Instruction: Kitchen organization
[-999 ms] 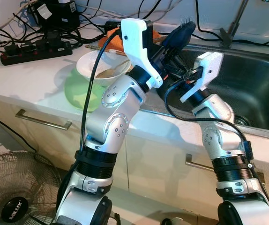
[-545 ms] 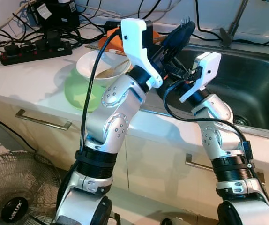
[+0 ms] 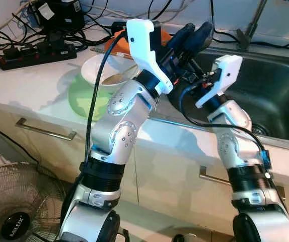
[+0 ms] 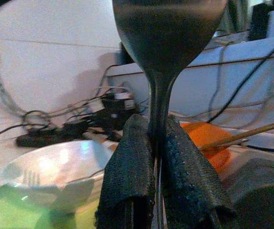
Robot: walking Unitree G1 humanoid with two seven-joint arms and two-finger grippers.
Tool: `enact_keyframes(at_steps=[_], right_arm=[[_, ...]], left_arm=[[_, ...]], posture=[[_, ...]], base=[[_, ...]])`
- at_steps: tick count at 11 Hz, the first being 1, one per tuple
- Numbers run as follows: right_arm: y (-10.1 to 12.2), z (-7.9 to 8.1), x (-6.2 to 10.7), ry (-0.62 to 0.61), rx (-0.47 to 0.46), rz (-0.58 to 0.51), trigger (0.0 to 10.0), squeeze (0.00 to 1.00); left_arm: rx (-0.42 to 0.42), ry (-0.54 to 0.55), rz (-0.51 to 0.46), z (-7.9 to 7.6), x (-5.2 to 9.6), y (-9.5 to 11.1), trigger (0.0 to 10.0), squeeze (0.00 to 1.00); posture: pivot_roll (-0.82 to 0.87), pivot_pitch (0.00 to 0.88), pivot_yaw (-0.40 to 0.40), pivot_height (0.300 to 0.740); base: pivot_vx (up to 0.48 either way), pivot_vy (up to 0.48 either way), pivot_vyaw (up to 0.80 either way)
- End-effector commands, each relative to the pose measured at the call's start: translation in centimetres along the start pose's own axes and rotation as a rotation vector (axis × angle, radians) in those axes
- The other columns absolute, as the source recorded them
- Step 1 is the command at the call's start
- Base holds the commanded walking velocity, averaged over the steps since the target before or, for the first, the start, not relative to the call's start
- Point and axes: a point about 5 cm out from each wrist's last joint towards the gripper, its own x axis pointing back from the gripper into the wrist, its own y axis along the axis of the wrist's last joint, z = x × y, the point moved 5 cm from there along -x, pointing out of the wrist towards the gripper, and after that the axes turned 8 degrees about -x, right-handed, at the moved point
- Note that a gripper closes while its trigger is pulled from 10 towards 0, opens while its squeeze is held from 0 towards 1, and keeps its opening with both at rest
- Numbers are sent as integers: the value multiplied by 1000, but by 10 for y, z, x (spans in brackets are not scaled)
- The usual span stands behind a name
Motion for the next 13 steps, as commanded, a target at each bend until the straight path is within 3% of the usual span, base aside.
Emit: enact_keyframes(at_steps=[1, 2, 3, 5, 7, 8, 11, 13], right_arm=[[13, -22, -3, -85, 49, -26, 0, 0], [13, -33, -2, -133, 61, -18, 0, 0], [13, -48, 0, -205, 71, -14, 10000, 0], [4, -81, 8, -361, 64, 38, 10000, 0], [-10, -104, 16, -472, 86, 139, 10000, 0], [-14, -108, 15, -483, 119, 181, 10000, 0], [-37, -117, 20, -562, 160, 346, 10000, 0], [-44, -118, 22, -585, 169, 397, 10000, 0]], left_arm=[[-17, 24, 15, 4, 5, -7, 10000, 910], [-29, 30, 29, 5, 9, -11, 10000, 0], [-22, 49, 52, 9, 15, -18, 10000, 0], [-66, 70, 144, 14, 31, -41, 10000, 0], [-142, 34, 283, 4, 44, -68, 10000, 0], [-226, -19, 371, -4, 51, -82, 10000, 0], [-263, 9, 541, 0, 66, -109, 10000, 0], [-272, 17, 591, 1, 72, -116, 10000, 0]], posture=[[110, 60, 44, 740], [107, 55, 47, 740], [108, 49, 47, 740], [113, 36, 47, 740], [119, 27, 44, 740], [121, 21, 42, 740], [133, 12, 34, 740], [138, 25, 32, 740]], base=[[0, 0, 0], [0, 0, 0], [0, 0, 0], [0, 0, 0], [0, 0, 0], [0, 0, 0], [0, 0, 0], [0, 0, 0]])
